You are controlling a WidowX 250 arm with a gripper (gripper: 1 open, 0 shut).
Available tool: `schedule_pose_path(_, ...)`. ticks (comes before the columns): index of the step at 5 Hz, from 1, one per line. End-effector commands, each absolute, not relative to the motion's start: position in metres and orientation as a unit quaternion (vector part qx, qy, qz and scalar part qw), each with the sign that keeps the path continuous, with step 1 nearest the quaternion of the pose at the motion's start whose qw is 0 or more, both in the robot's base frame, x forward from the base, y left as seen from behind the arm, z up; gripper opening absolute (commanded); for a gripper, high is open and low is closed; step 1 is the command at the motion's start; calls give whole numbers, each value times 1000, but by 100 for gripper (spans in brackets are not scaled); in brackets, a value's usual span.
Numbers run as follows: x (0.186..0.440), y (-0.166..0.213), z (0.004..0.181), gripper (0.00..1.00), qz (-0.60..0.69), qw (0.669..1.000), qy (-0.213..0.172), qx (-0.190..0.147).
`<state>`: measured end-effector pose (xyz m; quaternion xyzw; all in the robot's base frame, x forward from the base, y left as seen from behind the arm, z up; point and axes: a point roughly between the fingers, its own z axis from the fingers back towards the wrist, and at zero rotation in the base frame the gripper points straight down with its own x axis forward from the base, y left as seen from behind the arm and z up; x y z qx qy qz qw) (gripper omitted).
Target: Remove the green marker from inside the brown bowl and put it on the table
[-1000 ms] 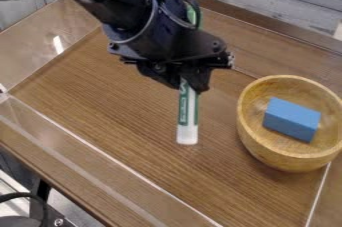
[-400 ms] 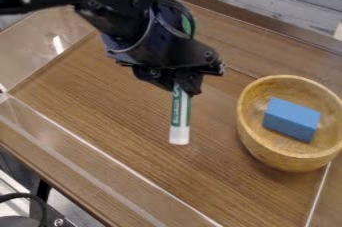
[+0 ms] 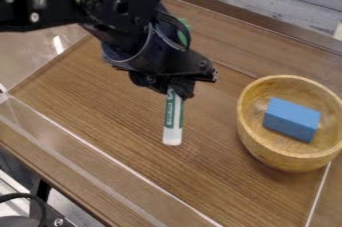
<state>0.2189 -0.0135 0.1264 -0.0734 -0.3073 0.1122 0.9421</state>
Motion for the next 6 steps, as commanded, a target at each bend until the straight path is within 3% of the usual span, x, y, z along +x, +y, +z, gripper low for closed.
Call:
schedule_pose_path(1, 226, -13, 137, 100, 103, 940, -317, -78)
schedule_pose_path(2, 231, -9, 139, 0, 98, 939, -321, -77)
schedule_pose_path(3, 231, -14, 135, 100, 96, 939, -320, -78)
schedule_pose_path(6, 230, -30, 119, 100, 93, 942, -313, -80)
